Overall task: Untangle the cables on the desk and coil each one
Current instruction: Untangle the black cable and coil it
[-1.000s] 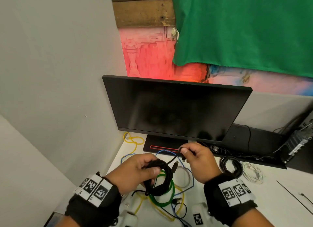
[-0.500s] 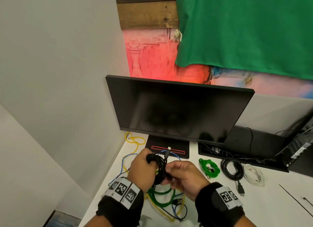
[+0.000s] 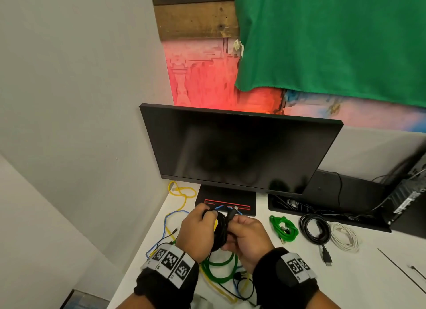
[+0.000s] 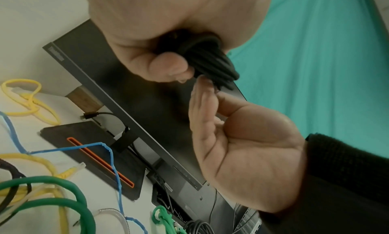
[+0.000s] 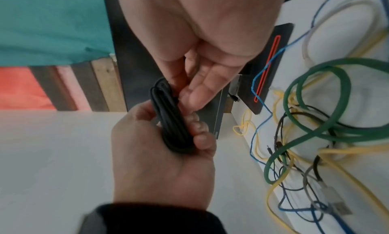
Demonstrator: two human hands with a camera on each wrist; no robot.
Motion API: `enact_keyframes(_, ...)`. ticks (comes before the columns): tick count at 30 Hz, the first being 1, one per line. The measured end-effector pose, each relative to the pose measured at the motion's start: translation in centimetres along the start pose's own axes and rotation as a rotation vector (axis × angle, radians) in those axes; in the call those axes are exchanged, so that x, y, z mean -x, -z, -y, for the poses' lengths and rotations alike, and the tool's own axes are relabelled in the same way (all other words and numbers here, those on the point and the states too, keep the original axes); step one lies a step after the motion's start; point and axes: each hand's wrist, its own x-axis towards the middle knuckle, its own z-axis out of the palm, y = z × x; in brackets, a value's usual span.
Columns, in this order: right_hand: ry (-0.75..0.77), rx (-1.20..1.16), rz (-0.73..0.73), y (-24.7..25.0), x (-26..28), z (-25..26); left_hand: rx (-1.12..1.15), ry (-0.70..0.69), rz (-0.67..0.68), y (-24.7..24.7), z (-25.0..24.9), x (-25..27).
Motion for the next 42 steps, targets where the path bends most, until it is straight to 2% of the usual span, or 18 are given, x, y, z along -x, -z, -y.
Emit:
enact_keyframes(6, -0.149, -0.258, 0.190, 1.2, -0.1, 0.5, -0.096, -0.050, -0.078, -0.4, 0.6, -0.8)
enact_keyframes(8, -0.171, -0.201, 0.277, 1.7, -0.1, 0.7, -0.168, -0.068, -0.098, -0.5, 0.9, -0.9)
enact_keyframes(11, -0.138, 0.071, 0.353, 1.7, 0.1, 0.7, -0.210, -0.080, -0.023, -0.4, 1.2, -0.9)
enact_keyframes(13, -0.101, 0.256, 0.321, 1.8, 0.2, 0.9, -0.192, -0.051, 0.104, 0.3, 1.3, -1.1)
enact_keyframes(16, -0.081, 0.452, 0.330, 2.8, 0.3, 1.6, -0.112, 0.017, 0.367, 2.1, 1.3, -1.4)
enact_keyframes(18, -0.041, 0.716, 0.321, 2.9, 0.7, 2.0, -0.255, -0.030, 0.467, 2.4, 1.2, -1.3)
enact_keyframes(20, 0.092, 1.113, 0.222, 2.4, 1.1, 2.1, -0.422, -0.091, 0.467, 2.2, 1.1, -1.1)
enact_keyframes(22, 0.250, 1.434, 0.132, 1.6, 1.4, 1.9, -0.464, -0.076, 0.428, 1.9, 1.1, -0.9)
enact_keyframes(25, 0.401, 1.651, 0.095, 1.5, 1.7, 1.7, -0.493, -0.061, 0.395, 1.9, 1.6, -0.8)
enact_keyframes(28, 0.442, 1.722, 0.071, 2.4, 2.1, 2.2, -0.562, -0.069, 0.402, 2.5, 1.7, -0.7)
enact_keyframes(31, 0.549, 1.616, 0.056, 3.2, 2.3, 2.5, -0.598, -0.136, 0.360, 3.2, 2.0, -1.0)
enact_keyframes(34, 0.571, 1.245, -0.028, 4.5, 1.9, 2.3, -0.553, -0.235, 0.371, 3.4, 1.6, -0.9)
enact_keyframes(36, 0.419, 0.937, -0.080, 5.0, 1.1, 2.0, -0.478, -0.270, 0.413, 3.3, 1.4, -0.6)
enact_keyframes(39, 0.089, 0.558, -0.099, 4.1, 0.2, 1.3, -0.431, -0.253, 0.458, 2.8, 1.5, 0.2)
enact_keyframes(41, 0.003, 0.438, -0.150, 3.1, -0.1, 0.7, -0.474, -0.278, 0.449, 2.3, 2.0, 0.7)
enact_keyframes(42, 0.030, 0.468, -0.197, 2.8, -0.3, 0.4, -0.512, -0.301, 0.435, 2.0, 2.1, 0.9)
